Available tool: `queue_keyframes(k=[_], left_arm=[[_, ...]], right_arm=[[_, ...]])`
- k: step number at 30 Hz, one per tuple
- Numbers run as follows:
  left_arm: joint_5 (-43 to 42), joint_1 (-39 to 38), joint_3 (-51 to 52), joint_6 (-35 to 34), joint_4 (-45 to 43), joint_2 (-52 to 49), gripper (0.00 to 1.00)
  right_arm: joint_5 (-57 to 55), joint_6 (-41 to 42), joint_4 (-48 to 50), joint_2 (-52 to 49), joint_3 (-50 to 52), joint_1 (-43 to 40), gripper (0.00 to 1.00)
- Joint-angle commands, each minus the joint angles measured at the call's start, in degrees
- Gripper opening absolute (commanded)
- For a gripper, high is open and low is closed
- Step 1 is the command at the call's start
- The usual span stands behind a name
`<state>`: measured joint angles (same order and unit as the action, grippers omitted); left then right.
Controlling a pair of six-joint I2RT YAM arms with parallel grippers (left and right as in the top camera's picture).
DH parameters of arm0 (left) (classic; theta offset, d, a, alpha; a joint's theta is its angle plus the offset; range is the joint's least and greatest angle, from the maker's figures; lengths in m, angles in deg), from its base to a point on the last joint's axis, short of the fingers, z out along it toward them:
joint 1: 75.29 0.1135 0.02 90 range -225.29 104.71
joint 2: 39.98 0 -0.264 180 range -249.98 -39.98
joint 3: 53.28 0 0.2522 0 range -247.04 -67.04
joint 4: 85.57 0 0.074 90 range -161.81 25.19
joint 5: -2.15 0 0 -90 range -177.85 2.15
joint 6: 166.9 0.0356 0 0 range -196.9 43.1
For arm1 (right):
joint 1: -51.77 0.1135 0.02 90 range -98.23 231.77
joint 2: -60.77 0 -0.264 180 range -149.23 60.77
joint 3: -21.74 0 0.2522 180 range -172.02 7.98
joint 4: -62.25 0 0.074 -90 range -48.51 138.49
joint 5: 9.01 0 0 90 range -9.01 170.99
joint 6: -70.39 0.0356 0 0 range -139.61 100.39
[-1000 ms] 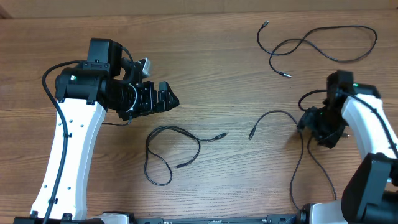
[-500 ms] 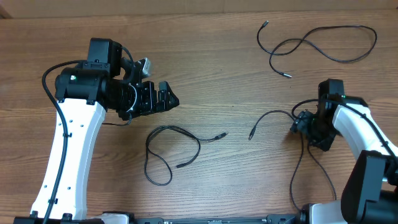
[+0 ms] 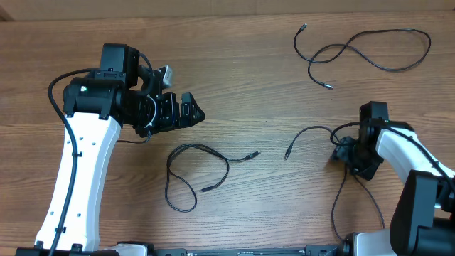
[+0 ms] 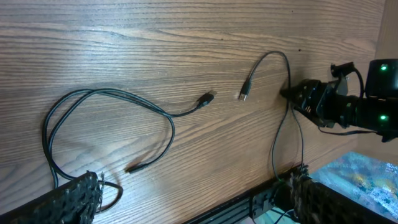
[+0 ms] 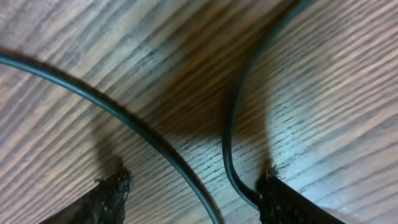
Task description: Untangle cables
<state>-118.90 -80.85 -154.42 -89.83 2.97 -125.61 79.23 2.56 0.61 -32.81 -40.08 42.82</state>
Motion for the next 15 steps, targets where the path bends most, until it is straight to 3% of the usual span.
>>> queue_keyframes(k=[1,9,13,15], left_arm=[[0.15,-0.2,0.0,0.52,-0.26,-0.2,1.0],[0.15,-0.2,0.0,0.5,-0.04,-0.2,1.0],[0.15,-0.2,0.0,0.5,-0.04,-0.2,1.0],[0.15,-0.2,0.0,0.5,-0.04,-0.2,1.0]], right_arm=[[0.2,-0.11,1.18,-0.11,2.05,0.0,0.61],[0.61,0.57,2.36,-0.11,2.1,0.0,0.16],[0.63,0.57,2.93,-0.11,1.84,0.0,0.04],[0.59,1.03,2.99,-0.09,1.27,-0.17,0.04]])
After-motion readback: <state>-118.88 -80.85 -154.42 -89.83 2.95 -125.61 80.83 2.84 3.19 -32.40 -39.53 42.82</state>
